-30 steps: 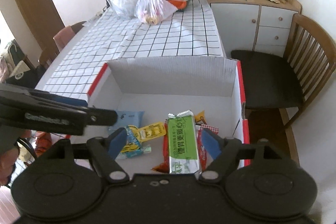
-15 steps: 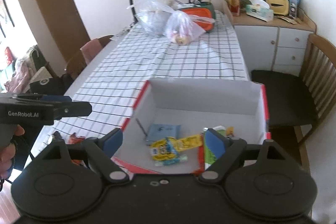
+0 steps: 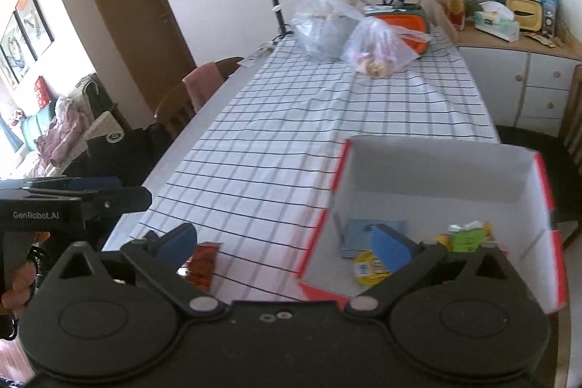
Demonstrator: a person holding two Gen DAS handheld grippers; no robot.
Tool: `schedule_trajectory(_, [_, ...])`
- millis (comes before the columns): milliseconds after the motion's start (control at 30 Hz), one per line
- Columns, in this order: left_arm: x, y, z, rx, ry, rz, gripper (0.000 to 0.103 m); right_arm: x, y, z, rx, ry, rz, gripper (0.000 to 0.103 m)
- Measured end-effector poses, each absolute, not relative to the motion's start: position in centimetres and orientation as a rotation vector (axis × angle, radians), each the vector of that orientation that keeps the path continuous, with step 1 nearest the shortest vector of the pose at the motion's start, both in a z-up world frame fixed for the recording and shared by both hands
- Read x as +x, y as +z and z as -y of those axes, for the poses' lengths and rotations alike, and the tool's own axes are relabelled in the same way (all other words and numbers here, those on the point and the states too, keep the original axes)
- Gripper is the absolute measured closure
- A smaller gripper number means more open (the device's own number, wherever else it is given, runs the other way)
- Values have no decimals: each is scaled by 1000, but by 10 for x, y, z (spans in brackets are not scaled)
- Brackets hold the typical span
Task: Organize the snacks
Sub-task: 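Withdraw both tools from the box back over the snack pile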
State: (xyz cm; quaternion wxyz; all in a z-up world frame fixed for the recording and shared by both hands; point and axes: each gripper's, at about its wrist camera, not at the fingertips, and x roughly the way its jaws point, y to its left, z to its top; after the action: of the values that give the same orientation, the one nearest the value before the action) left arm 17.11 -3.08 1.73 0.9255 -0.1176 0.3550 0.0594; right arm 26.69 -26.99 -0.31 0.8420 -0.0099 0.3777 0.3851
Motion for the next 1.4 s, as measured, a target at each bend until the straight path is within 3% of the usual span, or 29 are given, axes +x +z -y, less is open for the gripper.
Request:
schedule_trajectory(167, [152, 9, -11, -281, 145, -737, 17, 254, -9, 236, -34, 829, -811, 0])
schedule_trajectory(400, [133, -11, -63, -318, 158, -763, 2, 236, -30, 191, -78, 806, -864, 0])
schedule_trajectory(900, [123, -63, -156, -329, 212, -887, 2, 209, -91, 136, -80, 685, -1022, 0])
schedule_trajectory(1400, [103, -135, -165, -248, 259, -1067, 2, 202, -156, 124, -131, 532, -1184, 4])
